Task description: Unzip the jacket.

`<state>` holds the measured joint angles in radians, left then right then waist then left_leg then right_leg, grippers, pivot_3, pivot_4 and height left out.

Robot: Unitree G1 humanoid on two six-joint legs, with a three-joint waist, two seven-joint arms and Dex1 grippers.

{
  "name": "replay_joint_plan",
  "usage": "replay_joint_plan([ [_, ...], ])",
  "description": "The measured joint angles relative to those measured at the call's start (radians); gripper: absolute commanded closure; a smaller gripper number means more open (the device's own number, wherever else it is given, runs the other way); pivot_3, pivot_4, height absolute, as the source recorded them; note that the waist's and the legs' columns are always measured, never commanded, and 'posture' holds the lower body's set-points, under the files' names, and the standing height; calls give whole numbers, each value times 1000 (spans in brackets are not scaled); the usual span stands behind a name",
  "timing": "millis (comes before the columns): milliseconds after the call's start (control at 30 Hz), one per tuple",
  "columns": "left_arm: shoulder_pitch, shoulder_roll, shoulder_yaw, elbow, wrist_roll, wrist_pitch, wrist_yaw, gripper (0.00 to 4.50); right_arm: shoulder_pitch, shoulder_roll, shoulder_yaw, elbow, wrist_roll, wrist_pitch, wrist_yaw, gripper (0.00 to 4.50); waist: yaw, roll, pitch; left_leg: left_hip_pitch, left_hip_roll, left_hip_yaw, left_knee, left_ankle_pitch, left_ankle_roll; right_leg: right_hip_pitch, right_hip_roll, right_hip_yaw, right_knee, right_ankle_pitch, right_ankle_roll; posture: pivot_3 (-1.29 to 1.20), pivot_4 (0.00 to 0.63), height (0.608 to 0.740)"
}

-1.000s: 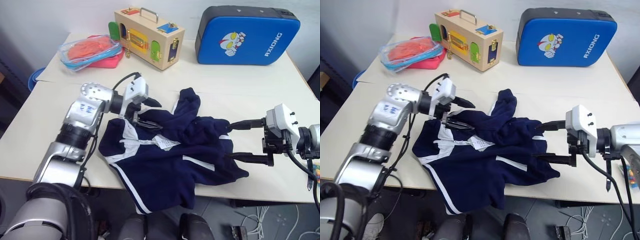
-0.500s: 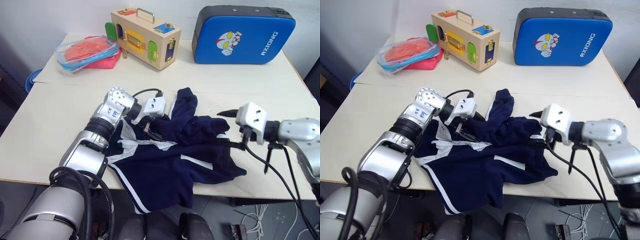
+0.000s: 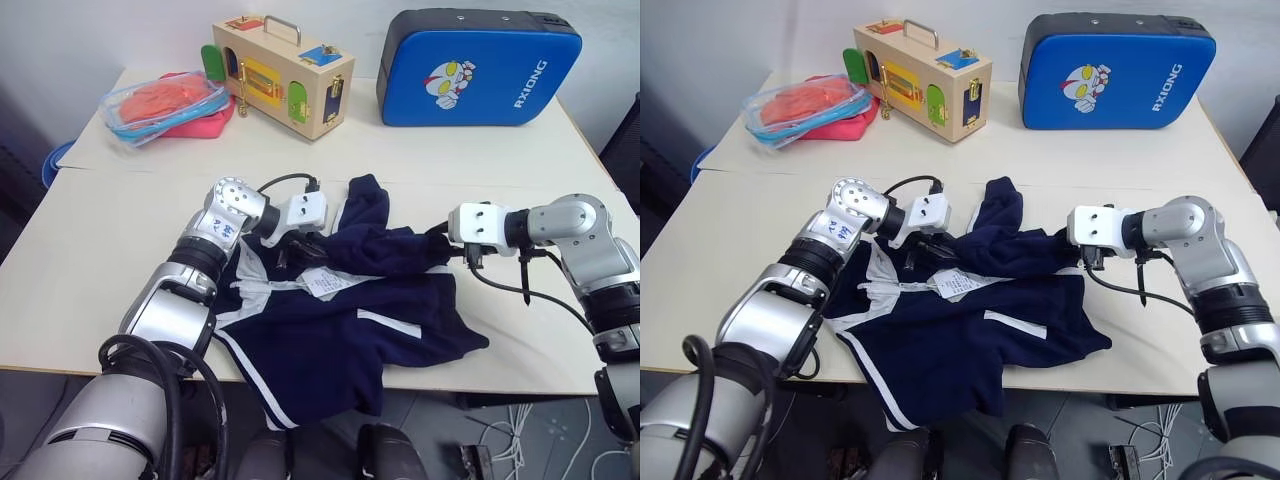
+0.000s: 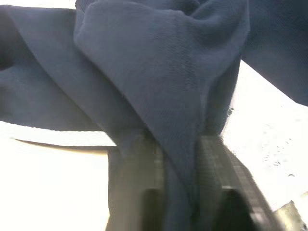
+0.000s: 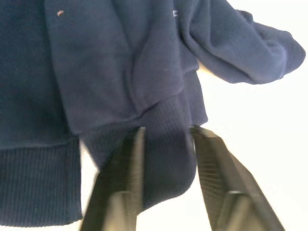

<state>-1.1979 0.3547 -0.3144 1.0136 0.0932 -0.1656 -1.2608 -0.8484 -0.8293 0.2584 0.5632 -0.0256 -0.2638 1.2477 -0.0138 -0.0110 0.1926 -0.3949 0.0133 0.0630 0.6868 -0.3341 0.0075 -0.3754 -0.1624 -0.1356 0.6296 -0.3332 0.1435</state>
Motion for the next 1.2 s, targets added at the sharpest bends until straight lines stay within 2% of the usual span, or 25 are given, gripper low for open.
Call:
replay_joint_plan([
  [33, 3, 3, 2, 0, 1, 0, 3, 4500, -2, 18, 0, 15, 5, 3, 16, 4448, -3, 0, 0, 0, 0, 0, 0, 0, 0, 0, 0, 0, 0, 0, 0, 0, 150, 740],
  [200, 18, 6, 26, 0, 6, 22, 59, 4500, -70, 91, -1, 75, 22, 35, 70, 4481, -16, 0, 0, 0, 0, -1, 1, 0, 0, 0, 0, 0, 2, 0, 0, 0, 150, 740],
  [300, 17, 7, 45, 8, 9, 29, 123, 4500, -145, 140, -7, 148, 16, 44, 50, 4481, -20, 0, 0, 1, 0, -1, 1, 0, 0, 0, 0, 0, 2, 0, 0, 0, 150, 740],
  [467, 0, 13, 92, 52, 10, 42, 247, 4500, -276, 239, -7, 331, -37, -4, -80, 4481, -25, 0, 0, 1, 0, -1, 1, 0, -1, -1, 0, 0, 4, 0, 0, 0, 150, 740],
  [600, -32, 15, 144, 117, 10, 95, 387, 4500, -362, 322, 11, 517, -135, -60, -269, 4481, -26, 0, 0, 1, 0, -1, 1, 0, -1, -1, -1, 0, 5, 0, 0, 0, 150, 740],
  [767, -45, -3, 170, 184, 11, 129, 504, 4500, -416, 390, 21, 669, -232, -56, -521, 4481, -29, 0, 0, 1, 0, -1, 0, 0, -1, -1, -1, 0, 7, 0, 0, 0, 150, 740],
  [900, -47, -21, 184, 213, 11, 144, 529, 4500, -428, 409, 23, 726, -276, -31, -597, 4481, -35, 0, 0, 1, 0, -2, 0, 1, -1, -2, -1, 0, 8, 0, 0, 0, 150, 740],
  [1033, -46, -30, 185, 217, 13, 150, 522, 4500, -428, 411, 19, 746, -290, 7, -588, 3510, -44, 0, 0, 1, 0, -2, 0, 1, -1, -2, -1, 0, 7, 0, 0, 0, 150, 740],
  [1100, -43, -31, 186, 217, 13, 154, 508, 3790, -428, 409, 14, 750, -291, 22, -582, 2850, -46, 0, 0, 2, 0, -1, -1, 1, -1, -2, -1, 0, 7, 0, 0, 0, 150, 740],
  [1200, -35, -30, 190, 217, 11, 158, 481, 2966, -428, 399, 7, 756, -291, 31, -585, 1856, -47, 0, 0, 2, 0, -1, -2, 1, -2, -2, -1, 0, 7, 0, 0, 0, 150, 740],
])
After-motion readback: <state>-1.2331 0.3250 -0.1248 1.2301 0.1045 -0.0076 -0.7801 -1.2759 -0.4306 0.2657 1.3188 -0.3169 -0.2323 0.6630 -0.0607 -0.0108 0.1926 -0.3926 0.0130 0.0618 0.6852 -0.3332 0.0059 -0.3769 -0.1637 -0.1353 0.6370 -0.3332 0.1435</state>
